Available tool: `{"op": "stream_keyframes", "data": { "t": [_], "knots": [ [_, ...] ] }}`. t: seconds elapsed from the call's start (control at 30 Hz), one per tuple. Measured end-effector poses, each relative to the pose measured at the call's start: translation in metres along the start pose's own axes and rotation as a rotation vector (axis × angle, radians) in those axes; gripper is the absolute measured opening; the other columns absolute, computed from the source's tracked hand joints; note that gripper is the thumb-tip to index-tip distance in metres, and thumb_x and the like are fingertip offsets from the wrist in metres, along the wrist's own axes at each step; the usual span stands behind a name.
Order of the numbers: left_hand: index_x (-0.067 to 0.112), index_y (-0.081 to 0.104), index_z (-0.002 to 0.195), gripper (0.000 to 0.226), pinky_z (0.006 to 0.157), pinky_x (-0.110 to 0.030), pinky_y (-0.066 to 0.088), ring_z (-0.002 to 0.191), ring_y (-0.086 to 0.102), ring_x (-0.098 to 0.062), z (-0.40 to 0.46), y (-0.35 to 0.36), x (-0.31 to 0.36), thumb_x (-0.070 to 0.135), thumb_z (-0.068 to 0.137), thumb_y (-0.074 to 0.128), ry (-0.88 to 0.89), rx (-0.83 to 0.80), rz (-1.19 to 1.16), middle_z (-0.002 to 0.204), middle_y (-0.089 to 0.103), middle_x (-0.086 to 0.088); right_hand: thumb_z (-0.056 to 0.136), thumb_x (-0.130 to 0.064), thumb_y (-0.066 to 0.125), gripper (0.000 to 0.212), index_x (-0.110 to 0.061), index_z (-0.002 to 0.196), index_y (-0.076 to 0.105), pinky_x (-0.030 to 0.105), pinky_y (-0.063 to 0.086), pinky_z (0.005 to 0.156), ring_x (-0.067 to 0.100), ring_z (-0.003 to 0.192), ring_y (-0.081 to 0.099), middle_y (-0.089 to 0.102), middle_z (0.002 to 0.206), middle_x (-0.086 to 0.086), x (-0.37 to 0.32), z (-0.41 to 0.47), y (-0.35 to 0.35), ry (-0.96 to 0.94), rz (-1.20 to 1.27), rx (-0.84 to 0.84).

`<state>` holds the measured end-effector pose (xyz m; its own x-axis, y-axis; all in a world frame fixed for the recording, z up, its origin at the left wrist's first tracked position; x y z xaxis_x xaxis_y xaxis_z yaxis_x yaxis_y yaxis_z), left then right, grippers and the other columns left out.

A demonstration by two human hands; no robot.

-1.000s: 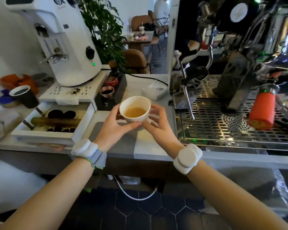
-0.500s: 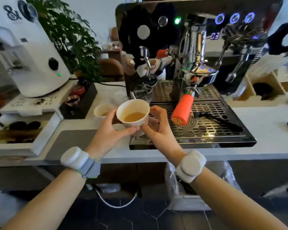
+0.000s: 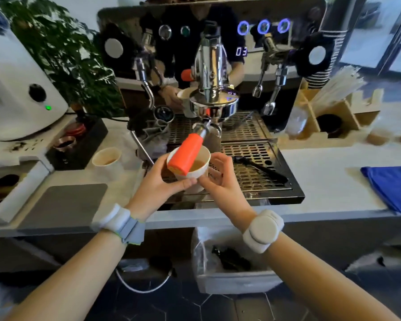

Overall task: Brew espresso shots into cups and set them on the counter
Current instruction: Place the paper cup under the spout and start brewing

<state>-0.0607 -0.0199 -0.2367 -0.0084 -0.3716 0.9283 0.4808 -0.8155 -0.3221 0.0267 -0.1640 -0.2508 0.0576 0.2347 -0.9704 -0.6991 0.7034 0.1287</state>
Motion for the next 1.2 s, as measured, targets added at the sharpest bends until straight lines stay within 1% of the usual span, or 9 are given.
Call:
{"op": "stream_keyframes", "data": {
  "t": [0.07, 0.13, 0.37, 0.53, 0.67, 0.77, 0.9, 1.07, 1.2],
  "knots": [
    [0.023, 0.059, 0.123, 0.063, 0.09, -0.022, 0.049, 0.11, 0.061, -0.008, 0.005, 0.014, -0.001, 0.03, 0.065, 0.085, -0.011, -0.014, -0.054, 0.117, 0.068, 0.004, 0.088, -0.006, 0.062, 0.042, -0.033, 0.113, 0.04, 0.014, 0.048, 0.093, -0.004, 0.114, 0.05, 0.046, 0.133, -0.001, 0.0, 0.0, -0.014, 0.015, -0.005, 0.011],
    [0.03, 0.064, 0.112, 0.051, 0.083, -0.013, 0.048, 0.105, 0.063, -0.002, 0.009, 0.025, 0.001, 0.025, 0.066, 0.084, 0.001, -0.015, -0.085, 0.11, 0.071, 0.015, 0.088, -0.008, 0.063, 0.043, -0.035, 0.113, 0.041, 0.009, 0.048, 0.088, -0.01, 0.108, 0.05, 0.048, 0.128, -0.006, 0.0, 0.0, -0.026, 0.03, -0.007, 0.019],
    [0.036, 0.058, 0.111, 0.054, 0.082, -0.006, 0.046, 0.1, 0.06, 0.011, 0.024, 0.043, 0.004, 0.031, 0.063, 0.082, -0.029, -0.007, -0.083, 0.108, 0.067, 0.018, 0.084, -0.011, 0.068, 0.045, -0.029, 0.119, 0.047, 0.013, 0.042, 0.087, 0.01, 0.119, 0.048, 0.051, 0.126, -0.008, -0.002, 0.009, -0.047, 0.096, -0.024, 0.086],
    [0.021, 0.054, 0.129, 0.089, 0.103, -0.041, 0.044, 0.117, 0.058, -0.013, 0.032, 0.042, -0.003, 0.049, 0.052, 0.088, -0.084, -0.029, -0.093, 0.124, 0.064, 0.0, 0.08, -0.015, 0.071, 0.043, -0.035, 0.11, 0.048, 0.014, 0.043, 0.085, -0.006, 0.103, 0.05, 0.052, 0.113, -0.021, 0.0, 0.012, -0.044, 0.096, -0.017, 0.12],
    [0.026, 0.054, 0.13, 0.09, 0.105, -0.045, 0.042, 0.118, 0.057, -0.012, 0.042, 0.04, -0.006, 0.051, 0.051, 0.089, -0.119, -0.067, -0.094, 0.124, 0.064, 0.003, 0.082, -0.012, 0.068, 0.04, -0.041, 0.102, 0.048, 0.012, 0.047, 0.076, 0.0, 0.106, 0.055, 0.054, 0.116, -0.016, 0.002, 0.017, -0.043, 0.112, 0.001, 0.183],
    [0.032, 0.056, 0.126, 0.082, 0.103, -0.041, 0.044, 0.114, 0.059, -0.006, 0.045, 0.037, -0.012, 0.048, 0.053, 0.089, -0.123, -0.091, -0.091, 0.122, 0.065, 0.008, 0.082, -0.012, 0.067, 0.039, -0.038, 0.103, 0.048, 0.02, 0.048, 0.082, 0.012, 0.114, 0.055, 0.054, 0.121, -0.008, 0.003, 0.021, -0.042, 0.113, -0.003, 0.205],
    [0.05, 0.052, 0.111, 0.072, 0.092, -0.025, 0.043, 0.101, 0.056, 0.014, 0.045, 0.037, -0.013, 0.057, 0.048, 0.087, -0.132, -0.098, -0.064, 0.115, 0.063, 0.019, 0.08, -0.014, 0.069, 0.039, -0.036, 0.105, 0.049, 0.023, 0.048, 0.083, 0.013, 0.114, 0.055, 0.053, 0.125, -0.004, 0.005, 0.02, -0.041, 0.111, -0.019, 0.231],
    [0.056, 0.057, 0.106, 0.067, 0.095, -0.03, 0.045, 0.101, 0.059, 0.011, 0.044, 0.031, -0.011, 0.058, 0.046, 0.088, -0.121, -0.145, -0.056, 0.109, 0.067, 0.023, 0.083, -0.014, 0.066, 0.039, -0.03, 0.114, 0.047, 0.023, 0.05, 0.079, 0.006, 0.106, 0.056, 0.054, 0.118, -0.008, 0.003, 0.021, -0.044, 0.139, -0.051, 0.225],
    [0.06, 0.054, 0.104, 0.058, 0.071, -0.002, 0.042, 0.093, 0.048, 0.03, 0.039, 0.015, 0.0, 0.05, 0.057, 0.086, -0.047, -0.124, 0.039, 0.099, 0.055, 0.051, 0.085, -0.013, 0.063, 0.031, -0.03, 0.109, 0.051, 0.027, 0.053, 0.081, 0.008, 0.1, 0.06, 0.057, 0.111, -0.009, -0.004, 0.024, -0.05, 0.139, -0.101, 0.219]
  ]
}}
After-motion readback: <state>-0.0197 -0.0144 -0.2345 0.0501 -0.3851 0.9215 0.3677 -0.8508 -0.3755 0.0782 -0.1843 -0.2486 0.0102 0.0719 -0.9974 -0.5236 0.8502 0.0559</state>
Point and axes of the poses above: each hand's wrist, its own z-axis towards the middle knuckle, its own y-axis out of the palm, x = y × z, the point moved 1 cm from there along z, towards the middle knuckle
